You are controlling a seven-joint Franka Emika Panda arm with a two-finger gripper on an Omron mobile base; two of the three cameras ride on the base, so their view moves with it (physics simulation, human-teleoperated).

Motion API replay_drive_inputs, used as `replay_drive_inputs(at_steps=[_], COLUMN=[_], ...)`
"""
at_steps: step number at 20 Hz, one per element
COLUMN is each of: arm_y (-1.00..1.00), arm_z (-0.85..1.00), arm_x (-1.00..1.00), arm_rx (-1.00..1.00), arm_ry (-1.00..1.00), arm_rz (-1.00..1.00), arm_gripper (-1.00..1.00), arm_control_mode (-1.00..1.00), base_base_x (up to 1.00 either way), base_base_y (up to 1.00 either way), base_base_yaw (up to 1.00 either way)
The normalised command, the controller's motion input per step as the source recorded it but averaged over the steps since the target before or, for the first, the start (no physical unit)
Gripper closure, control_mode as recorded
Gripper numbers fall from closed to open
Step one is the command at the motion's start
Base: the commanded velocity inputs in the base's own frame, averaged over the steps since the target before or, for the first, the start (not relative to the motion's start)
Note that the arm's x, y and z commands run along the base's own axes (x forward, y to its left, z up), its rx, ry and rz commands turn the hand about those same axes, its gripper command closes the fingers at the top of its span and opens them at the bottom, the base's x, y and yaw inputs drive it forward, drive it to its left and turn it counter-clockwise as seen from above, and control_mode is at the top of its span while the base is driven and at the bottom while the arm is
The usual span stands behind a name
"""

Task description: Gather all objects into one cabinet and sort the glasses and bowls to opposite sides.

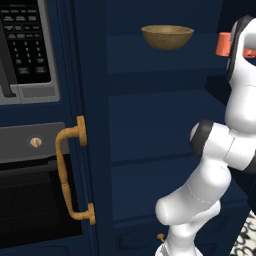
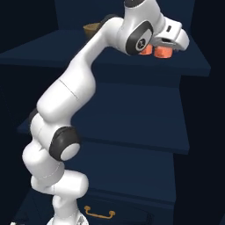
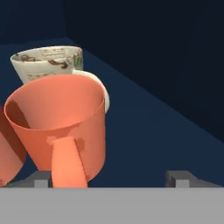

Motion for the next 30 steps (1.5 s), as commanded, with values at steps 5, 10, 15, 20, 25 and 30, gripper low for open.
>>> replay_drive_inputs(at_steps=[5,10,15,20,25,30], arm_y=[0.01,0.22,0.55,1.0,1.0,0.89], arm_z=[0.02,-0.06,0.03,0.01,0.0,-0.01], arm_x=[-0.73,-0.53,-0.23,-0.12,-0.03,0.26], arm_rx=[0.08,0.1,0.05,0.0,0.0,0.0], arm_ry=[0.03,0.03,0.0,0.0,-0.01,-0.08], arm_rz=[0.0,0.01,0.02,0.0,0.0,0.0], arm_gripper=[-1.0,-1.0,-1.0,-1.0,-1.0,-1.0], arm_control_mode=[-1.0,-1.0,-1.0,-1.0,-1.0,-1.0], base_base_x=[0.0,0.0,0.0,0.0,0.0,0.0], base_base_y=[0.0,0.0,0.0,0.0,0.0,0.0], base_base_yaw=[0.0,0.0,0.0,0.0,0.0,0.0])
